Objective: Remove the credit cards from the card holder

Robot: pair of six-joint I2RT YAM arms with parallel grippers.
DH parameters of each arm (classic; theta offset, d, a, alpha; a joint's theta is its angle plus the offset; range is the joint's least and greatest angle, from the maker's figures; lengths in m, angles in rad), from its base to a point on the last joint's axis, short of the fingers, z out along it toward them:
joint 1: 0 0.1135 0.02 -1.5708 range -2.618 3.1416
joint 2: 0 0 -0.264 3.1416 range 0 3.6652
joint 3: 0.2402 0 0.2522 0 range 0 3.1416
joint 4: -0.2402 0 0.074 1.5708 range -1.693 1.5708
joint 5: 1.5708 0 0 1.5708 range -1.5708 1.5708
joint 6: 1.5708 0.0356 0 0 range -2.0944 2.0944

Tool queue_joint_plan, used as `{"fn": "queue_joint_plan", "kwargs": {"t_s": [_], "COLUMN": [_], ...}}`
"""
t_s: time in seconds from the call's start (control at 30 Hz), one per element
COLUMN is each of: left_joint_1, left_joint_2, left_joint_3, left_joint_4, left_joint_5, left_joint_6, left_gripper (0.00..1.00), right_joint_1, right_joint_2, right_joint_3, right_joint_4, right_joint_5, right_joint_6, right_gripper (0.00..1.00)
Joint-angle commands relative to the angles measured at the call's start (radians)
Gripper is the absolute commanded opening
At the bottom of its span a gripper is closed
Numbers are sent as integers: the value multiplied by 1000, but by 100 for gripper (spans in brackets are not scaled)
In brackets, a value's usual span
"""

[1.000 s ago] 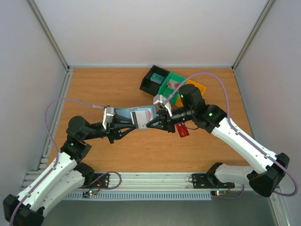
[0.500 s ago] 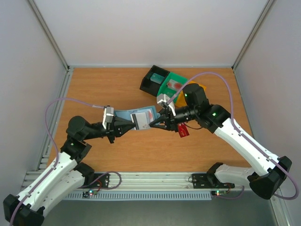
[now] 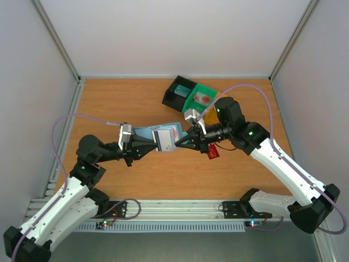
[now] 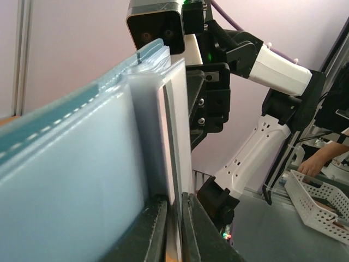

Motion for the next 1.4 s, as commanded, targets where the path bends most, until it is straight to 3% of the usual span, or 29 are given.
{"fn": "queue_joint_plan", "kwargs": {"t_s": [0.0, 0.1, 0.6, 0.83, 1.03, 1.17, 1.2, 1.23, 1.3, 1.37], "left_joint_1": [-1, -1, 28, 39, 39, 36, 36, 36, 36, 36], "left_joint_2": [-20, -11, -48, -72, -135, -225, -242, -253, -275, -288], "left_joint_3": [4, 1, 23, 69, 129, 137, 129, 114, 53, -33], "left_joint_4": [23, 55, -117, -303, -574, -919, -992, -1036, -955, -614], "left_joint_5": [18, 25, -36, -108, -70, 61, 58, 40, 7, 77], "left_joint_6": [1, -13, 58, 344, 930, 1633, 1940, 2127, 2579, 2700], "left_gripper": [8, 0, 0, 0, 0, 0, 0, 0, 0, 0], "right_joint_1": [-19, -19, -133, -229, -276, -276, -277, -276, -276, -276], "right_joint_2": [-37, -24, -65, -113, -71, -61, -61, -62, -66, -73], "right_joint_3": [-13, -5, -51, -110, -131, -152, -158, -164, -175, -186], "right_joint_4": [34, 36, -4, -22, -49, -42, -36, -32, -21, -11], "right_joint_5": [-7, -19, -43, 15, 54, 55, 52, 48, 32, 25], "right_joint_6": [8, 17, 21, 66, 125, 145, 149, 154, 165, 175], "right_gripper": [1, 1, 1, 1, 1, 1, 1, 1, 1, 1]}}
